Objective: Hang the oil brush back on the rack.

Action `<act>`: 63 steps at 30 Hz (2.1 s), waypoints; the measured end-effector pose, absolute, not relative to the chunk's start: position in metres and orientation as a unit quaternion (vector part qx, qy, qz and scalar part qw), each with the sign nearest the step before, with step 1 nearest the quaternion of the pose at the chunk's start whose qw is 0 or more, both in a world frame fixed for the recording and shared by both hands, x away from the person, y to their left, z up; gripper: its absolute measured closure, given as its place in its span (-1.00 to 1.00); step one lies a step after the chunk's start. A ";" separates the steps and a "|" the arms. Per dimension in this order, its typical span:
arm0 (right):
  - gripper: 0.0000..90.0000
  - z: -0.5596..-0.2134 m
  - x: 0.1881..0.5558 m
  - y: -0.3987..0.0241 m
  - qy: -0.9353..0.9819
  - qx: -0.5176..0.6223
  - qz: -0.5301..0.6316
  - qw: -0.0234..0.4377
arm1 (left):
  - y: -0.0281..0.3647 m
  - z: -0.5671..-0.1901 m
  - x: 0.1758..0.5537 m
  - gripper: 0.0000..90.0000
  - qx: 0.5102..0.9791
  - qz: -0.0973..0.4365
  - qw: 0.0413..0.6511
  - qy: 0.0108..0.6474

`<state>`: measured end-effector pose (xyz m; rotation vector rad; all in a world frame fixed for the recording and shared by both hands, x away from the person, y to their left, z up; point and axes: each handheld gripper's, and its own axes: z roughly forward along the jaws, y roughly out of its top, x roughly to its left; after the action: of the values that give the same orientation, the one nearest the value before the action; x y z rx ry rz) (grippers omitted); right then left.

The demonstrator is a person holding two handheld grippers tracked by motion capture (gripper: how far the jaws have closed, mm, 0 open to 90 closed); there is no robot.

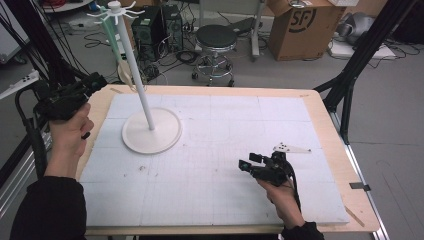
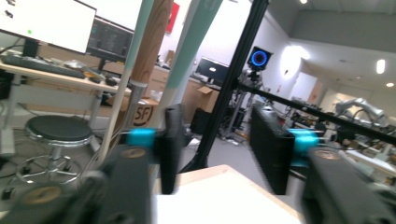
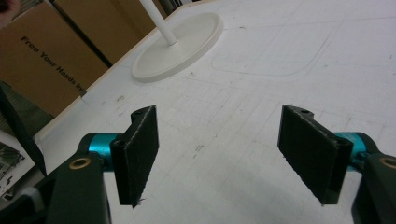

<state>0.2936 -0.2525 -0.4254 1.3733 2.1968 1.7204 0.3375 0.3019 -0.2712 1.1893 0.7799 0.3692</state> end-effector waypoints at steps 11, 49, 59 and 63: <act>-0.47 -0.425 0.293 -0.252 0.703 0.446 0.554 0.017 | 0.301 -0.282 0.321 -0.27 0.559 0.192 0.740 0.322; -0.49 -0.421 0.289 -0.250 0.697 0.442 0.564 0.026 | 0.257 -0.357 0.283 -0.53 0.595 0.137 0.726 0.315; -0.50 -0.420 0.288 -0.251 0.696 0.445 0.563 0.031 | 0.252 -0.378 0.270 -0.50 0.604 0.143 0.713 0.326; -0.50 -0.420 0.288 -0.251 0.697 0.443 0.563 0.033 | 0.250 -0.391 0.266 -0.50 0.603 0.133 0.713 0.333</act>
<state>0.2884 -0.2512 -0.4202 1.3644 2.1438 1.7330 0.2655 0.2496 -0.3913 1.3356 0.7384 0.2953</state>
